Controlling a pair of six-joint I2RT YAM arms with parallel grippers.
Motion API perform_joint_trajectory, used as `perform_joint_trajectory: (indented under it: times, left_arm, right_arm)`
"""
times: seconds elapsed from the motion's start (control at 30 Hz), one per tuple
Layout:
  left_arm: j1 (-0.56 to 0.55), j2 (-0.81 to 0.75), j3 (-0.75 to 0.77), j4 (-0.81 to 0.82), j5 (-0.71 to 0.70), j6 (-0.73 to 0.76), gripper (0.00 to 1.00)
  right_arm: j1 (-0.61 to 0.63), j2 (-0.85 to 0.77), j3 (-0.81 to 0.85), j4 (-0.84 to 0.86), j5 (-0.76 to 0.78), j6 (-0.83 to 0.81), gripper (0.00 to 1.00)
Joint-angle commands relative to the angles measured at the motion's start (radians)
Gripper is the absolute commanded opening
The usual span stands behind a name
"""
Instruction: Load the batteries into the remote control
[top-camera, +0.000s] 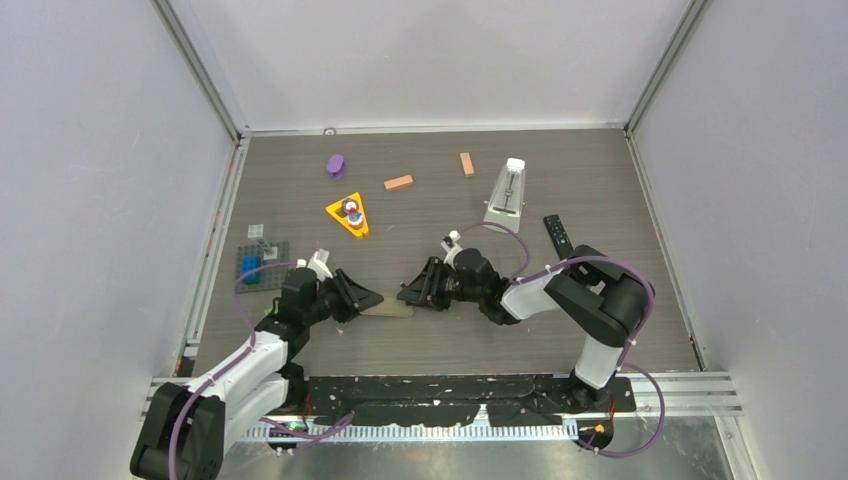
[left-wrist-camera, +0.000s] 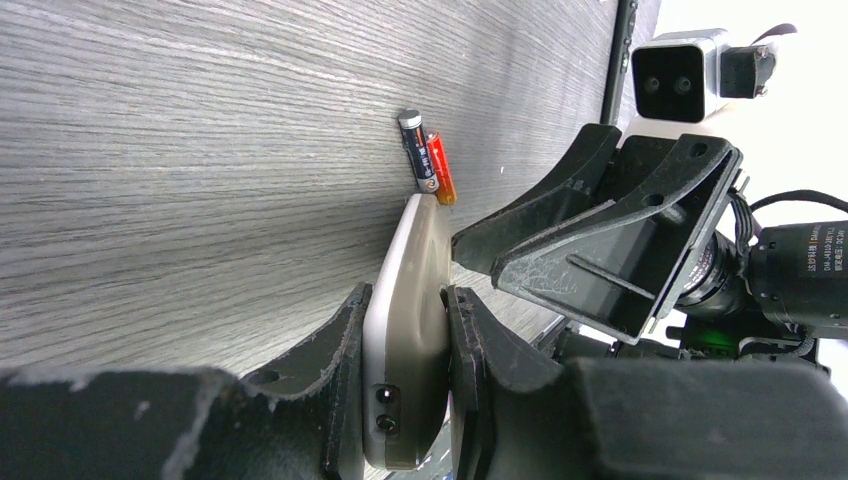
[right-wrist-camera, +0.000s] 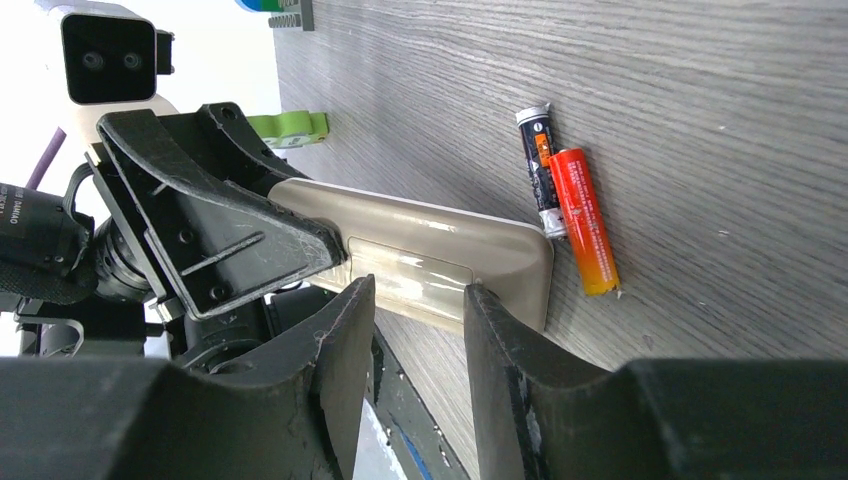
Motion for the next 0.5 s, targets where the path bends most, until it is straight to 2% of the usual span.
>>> perform_joint_trajectory:
  times: [0.0,0.2,0.47]
  left_arm:
    - [-0.008,0.021,-0.043,-0.124,-0.063,0.05,0.0]
    - [-0.009,-0.002,-0.039,-0.148,-0.076,0.058,0.0]
    - [-0.008,0.002,-0.037,-0.148,-0.075,0.06,0.0]
  right_arm:
    - [0.012,0.025,-0.025,0.004,0.028,0.007,0.44]
    - [0.009,-0.055,-0.028,-0.081,0.079,-0.039,0.44]
    - [0.009,-0.046,-0.008,-0.106,0.074,-0.058,0.45]
